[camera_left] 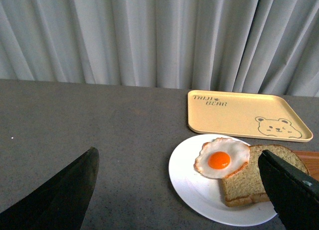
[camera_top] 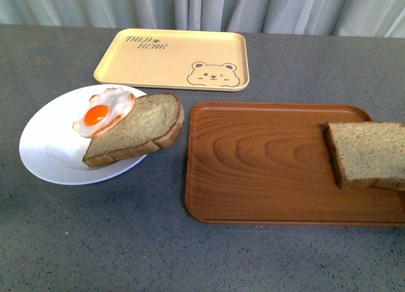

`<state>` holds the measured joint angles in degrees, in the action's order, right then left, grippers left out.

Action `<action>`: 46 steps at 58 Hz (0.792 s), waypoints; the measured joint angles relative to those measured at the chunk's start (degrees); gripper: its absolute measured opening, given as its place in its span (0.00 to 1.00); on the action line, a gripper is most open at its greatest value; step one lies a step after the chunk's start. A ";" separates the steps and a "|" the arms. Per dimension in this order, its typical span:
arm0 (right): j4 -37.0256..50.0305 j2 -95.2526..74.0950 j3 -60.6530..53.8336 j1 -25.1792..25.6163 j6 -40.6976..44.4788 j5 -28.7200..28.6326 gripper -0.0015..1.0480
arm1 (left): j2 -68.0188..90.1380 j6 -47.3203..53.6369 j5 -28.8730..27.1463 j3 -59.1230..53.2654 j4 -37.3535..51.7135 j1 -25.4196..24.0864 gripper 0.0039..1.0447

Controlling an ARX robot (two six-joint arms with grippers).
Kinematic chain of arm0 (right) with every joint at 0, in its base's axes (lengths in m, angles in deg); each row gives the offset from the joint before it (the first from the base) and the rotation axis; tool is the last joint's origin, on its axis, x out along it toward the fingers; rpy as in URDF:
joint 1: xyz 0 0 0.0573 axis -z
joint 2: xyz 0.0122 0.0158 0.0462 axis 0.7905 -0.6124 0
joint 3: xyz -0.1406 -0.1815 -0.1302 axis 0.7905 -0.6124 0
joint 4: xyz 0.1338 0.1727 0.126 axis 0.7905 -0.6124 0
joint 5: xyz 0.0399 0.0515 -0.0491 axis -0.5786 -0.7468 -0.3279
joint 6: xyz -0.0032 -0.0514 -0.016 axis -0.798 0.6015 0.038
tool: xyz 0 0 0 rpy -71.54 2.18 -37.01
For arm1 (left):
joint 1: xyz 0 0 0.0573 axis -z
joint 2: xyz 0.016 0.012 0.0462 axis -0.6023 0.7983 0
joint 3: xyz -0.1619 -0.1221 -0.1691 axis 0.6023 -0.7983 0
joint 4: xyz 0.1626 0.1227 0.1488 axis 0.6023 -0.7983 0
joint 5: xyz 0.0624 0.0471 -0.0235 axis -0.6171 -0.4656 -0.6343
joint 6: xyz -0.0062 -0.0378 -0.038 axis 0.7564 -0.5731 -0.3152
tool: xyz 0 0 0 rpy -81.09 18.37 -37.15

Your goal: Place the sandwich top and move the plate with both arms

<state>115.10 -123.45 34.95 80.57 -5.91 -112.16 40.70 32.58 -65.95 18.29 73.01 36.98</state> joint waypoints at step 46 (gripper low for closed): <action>7.21 -13.81 8.13 -9.22 -7.61 -2.19 0.52 | 0.00 0.00 0.00 0.00 0.00 0.00 0.92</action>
<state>122.32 -137.26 43.09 71.35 -13.51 -114.35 40.70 32.58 -65.95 18.29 73.01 36.98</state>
